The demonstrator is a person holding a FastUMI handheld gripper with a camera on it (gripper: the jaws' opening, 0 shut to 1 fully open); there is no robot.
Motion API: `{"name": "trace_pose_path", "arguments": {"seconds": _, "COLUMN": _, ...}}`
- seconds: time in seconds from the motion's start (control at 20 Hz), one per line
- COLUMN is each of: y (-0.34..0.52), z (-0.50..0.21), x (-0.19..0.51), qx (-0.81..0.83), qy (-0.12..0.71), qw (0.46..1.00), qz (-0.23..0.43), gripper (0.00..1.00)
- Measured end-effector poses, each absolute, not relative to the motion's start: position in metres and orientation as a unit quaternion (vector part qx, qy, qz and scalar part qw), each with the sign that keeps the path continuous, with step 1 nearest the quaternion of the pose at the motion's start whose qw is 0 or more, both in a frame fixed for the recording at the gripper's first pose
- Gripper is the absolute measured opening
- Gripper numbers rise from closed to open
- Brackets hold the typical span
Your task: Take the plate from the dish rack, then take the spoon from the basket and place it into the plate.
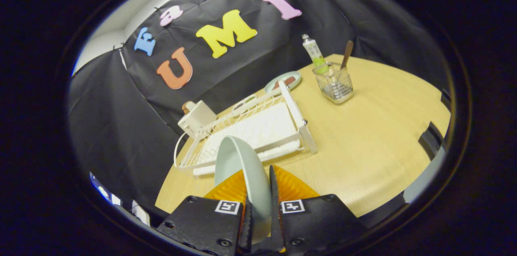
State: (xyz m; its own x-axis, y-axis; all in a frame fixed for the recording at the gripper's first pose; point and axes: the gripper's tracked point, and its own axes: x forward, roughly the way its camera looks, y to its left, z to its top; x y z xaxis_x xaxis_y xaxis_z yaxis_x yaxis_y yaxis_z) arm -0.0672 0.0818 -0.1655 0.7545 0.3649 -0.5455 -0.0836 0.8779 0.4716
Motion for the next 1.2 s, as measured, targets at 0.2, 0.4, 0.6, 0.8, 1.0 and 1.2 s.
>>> {"name": "trace_pose_path", "arguments": {"seconds": 0.2, "y": 0.085, "z": -0.191, "x": -0.065, "qx": 0.251, "qy": 0.366, "qw": 0.888, "qz": 0.123, "gripper": 0.24}}
{"name": "trace_pose_path", "arguments": {"seconds": 0.4, "y": 0.068, "z": -0.199, "x": -0.053, "qx": 0.226, "qy": 0.362, "qw": 0.9, "qz": 0.085, "gripper": 0.4}}
{"name": "trace_pose_path", "arguments": {"seconds": 0.6, "y": 0.06, "z": -0.188, "x": -0.046, "qx": 0.202, "qy": 0.336, "qw": 0.916, "qz": 0.08, "gripper": 0.65}}
{"name": "trace_pose_path", "arguments": {"seconds": 0.8, "y": 0.05, "z": -0.154, "x": -0.045, "qx": 0.131, "qy": 0.261, "qw": 0.953, "qz": 0.079, "gripper": 0.89}}
{"name": "trace_pose_path", "arguments": {"seconds": 1.0, "y": 0.03, "z": -0.108, "x": -0.044, "qx": 0.049, "qy": 0.164, "qw": 0.983, "qz": 0.062, "gripper": 1.0}}
{"name": "trace_pose_path", "arguments": {"seconds": 1.2, "y": 0.004, "z": -0.075, "x": -0.04, "qx": 0.026, "qy": 0.118, "qw": 0.991, "qz": 0.05, "gripper": 1.0}}
